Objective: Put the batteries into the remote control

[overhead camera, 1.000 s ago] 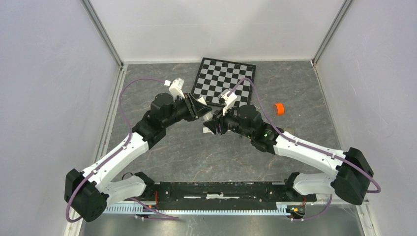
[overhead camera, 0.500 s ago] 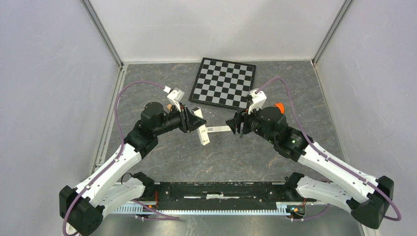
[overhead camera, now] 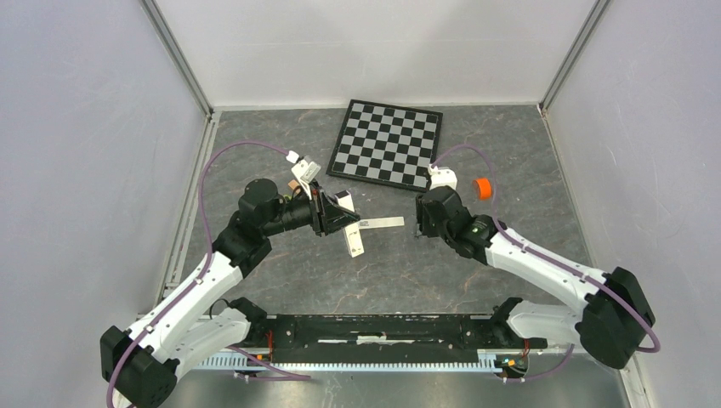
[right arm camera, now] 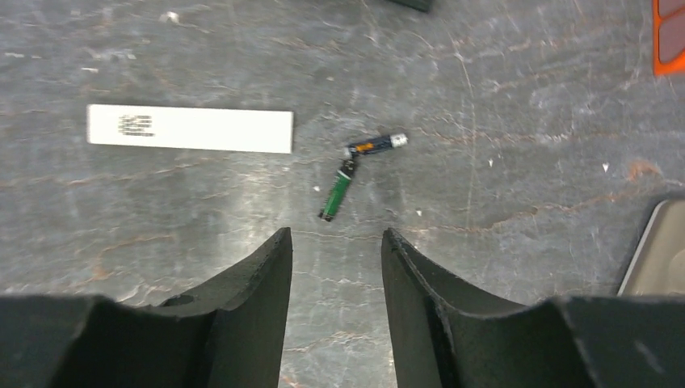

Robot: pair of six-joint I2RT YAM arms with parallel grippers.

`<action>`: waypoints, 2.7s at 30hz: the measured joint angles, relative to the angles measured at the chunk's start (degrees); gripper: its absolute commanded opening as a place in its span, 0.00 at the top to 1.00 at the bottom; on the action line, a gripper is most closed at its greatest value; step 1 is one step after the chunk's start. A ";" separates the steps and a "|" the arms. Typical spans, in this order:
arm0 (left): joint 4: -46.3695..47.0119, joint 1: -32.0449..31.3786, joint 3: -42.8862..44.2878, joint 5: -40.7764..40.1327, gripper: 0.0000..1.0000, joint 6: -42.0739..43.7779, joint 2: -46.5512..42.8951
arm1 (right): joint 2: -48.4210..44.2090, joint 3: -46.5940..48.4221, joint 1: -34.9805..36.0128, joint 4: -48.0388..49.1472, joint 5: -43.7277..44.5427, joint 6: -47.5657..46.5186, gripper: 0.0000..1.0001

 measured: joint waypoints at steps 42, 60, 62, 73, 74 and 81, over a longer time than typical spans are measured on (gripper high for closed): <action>0.96 0.00 -1.77 -0.59 0.98 1.25 0.02 | 25.00 4.46 -4.63 5.70 -2.97 0.70 1.00; -0.59 0.00 -1.88 -11.23 0.98 -0.83 2.08 | 2.49 -5.97 -4.66 22.71 -21.79 -8.55 1.00; 0.46 0.00 -2.36 -12.59 0.98 -2.32 2.29 | -0.13 -6.73 -4.66 26.62 -25.40 -8.61 1.00; 5.49 0.04 -3.06 -21.18 0.98 -12.26 4.13 | -8.37 -4.42 2.75 38.58 -34.73 -8.37 1.00; 6.54 0.22 -3.10 -20.79 0.98 -13.14 4.61 | -8.39 -4.15 3.65 39.21 -34.69 -8.33 1.00; 19.26 6.38 -5.22 -9.68 0.98 -21.77 8.50 | -8.66 -4.07 8.17 42.64 -34.45 -8.57 1.00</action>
